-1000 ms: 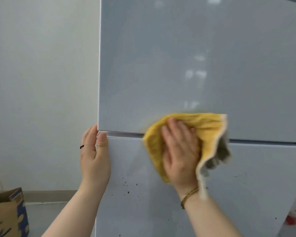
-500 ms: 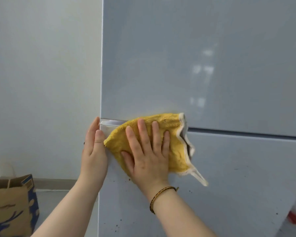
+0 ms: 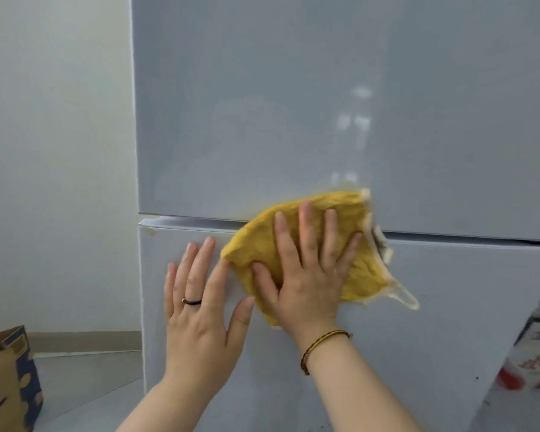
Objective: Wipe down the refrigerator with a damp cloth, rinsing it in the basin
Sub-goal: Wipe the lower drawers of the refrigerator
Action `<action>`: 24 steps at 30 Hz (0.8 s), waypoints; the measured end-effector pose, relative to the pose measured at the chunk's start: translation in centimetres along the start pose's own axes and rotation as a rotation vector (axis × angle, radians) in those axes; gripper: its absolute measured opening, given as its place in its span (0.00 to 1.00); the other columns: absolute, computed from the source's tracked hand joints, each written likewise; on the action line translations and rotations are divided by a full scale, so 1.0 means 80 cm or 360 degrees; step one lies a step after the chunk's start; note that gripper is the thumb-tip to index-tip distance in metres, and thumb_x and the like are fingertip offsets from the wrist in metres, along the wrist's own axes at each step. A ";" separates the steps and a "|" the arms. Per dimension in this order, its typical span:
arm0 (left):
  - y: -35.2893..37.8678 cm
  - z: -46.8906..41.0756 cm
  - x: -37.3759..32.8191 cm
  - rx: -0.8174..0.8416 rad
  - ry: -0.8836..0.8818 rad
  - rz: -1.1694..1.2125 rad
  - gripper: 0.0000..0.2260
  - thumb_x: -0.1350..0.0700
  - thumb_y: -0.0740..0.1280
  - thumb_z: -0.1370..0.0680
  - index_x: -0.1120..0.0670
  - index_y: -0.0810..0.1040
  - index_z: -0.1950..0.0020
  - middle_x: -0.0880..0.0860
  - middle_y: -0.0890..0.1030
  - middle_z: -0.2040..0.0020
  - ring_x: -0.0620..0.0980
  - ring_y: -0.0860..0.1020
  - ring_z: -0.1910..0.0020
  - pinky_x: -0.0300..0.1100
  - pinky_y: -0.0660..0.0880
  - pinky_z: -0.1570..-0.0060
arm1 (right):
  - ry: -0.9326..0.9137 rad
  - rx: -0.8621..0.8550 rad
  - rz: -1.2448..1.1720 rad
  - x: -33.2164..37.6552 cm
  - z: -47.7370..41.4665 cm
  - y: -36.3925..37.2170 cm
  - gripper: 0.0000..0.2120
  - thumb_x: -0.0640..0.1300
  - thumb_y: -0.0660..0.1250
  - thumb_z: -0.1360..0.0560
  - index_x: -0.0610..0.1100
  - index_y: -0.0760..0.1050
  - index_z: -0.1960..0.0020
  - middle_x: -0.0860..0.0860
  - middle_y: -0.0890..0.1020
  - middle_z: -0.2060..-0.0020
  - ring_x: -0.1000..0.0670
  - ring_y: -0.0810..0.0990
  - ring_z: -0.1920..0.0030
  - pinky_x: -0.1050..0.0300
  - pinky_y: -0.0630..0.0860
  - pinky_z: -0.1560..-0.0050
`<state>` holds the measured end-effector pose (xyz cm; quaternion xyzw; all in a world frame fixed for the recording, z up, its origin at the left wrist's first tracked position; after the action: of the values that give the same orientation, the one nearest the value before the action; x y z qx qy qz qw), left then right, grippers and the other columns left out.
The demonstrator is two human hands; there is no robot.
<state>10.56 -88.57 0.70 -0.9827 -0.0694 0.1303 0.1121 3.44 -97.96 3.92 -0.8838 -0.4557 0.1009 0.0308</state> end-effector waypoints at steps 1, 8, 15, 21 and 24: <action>-0.001 0.000 0.000 -0.0023 0.0015 -0.0009 0.21 0.43 0.49 0.20 0.56 0.65 0.38 0.57 0.62 0.34 0.46 0.50 0.26 0.44 0.47 0.29 | -0.0106 -0.0005 -0.0011 -0.004 -0.001 -0.001 0.25 0.62 0.47 0.23 0.53 0.53 0.29 0.56 0.40 0.25 0.49 0.41 0.25 0.37 0.41 0.30; 0.044 0.003 -0.052 0.0134 0.0244 -0.0162 0.20 0.43 0.48 0.20 0.53 0.66 0.36 0.58 0.62 0.34 0.51 0.50 0.27 0.44 0.44 0.27 | 0.0499 -0.0097 0.0061 -0.204 0.020 -0.035 0.27 0.58 0.51 0.25 0.49 0.58 0.29 0.41 0.61 0.29 0.42 0.51 0.28 0.45 0.45 0.30; 0.069 0.008 -0.059 0.0149 0.0117 -0.0425 0.24 0.39 0.47 0.21 0.56 0.65 0.37 0.58 0.60 0.34 0.50 0.45 0.26 0.48 0.39 0.28 | 0.1700 -0.0206 -0.0070 -0.206 0.075 -0.032 0.34 0.60 0.47 0.28 0.42 0.61 0.28 0.40 0.62 0.28 0.39 0.57 0.28 0.42 0.50 0.31; 0.074 0.011 -0.065 0.0105 -0.0010 -0.0441 0.27 0.37 0.47 0.23 0.55 0.64 0.36 0.58 0.57 0.33 0.57 0.45 0.29 0.47 0.36 0.29 | 0.0191 0.0072 0.0004 -0.208 0.062 -0.024 0.26 0.65 0.42 0.24 0.58 0.50 0.28 0.61 0.41 0.26 0.54 0.40 0.26 0.45 0.40 0.29; 0.077 0.011 -0.064 0.0153 -0.0026 -0.0448 0.28 0.36 0.46 0.23 0.55 0.63 0.35 0.58 0.56 0.32 0.58 0.45 0.30 0.48 0.36 0.30 | 0.0318 0.0103 0.0032 -0.289 0.064 -0.037 0.29 0.66 0.41 0.24 0.59 0.43 0.26 0.57 0.47 0.25 0.55 0.40 0.26 0.50 0.39 0.28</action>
<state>6.10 -95.20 -0.41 -0.9557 -0.2009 0.1244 0.1755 -13.02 -115.22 2.79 -0.8926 -0.4379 0.0274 0.1036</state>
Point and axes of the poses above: each hand's wrist, its own z-axis away from the middle knuckle, its own y-axis out of the palm, x = y × z, the point moved 9 cm from there along -z, towards the middle knuckle
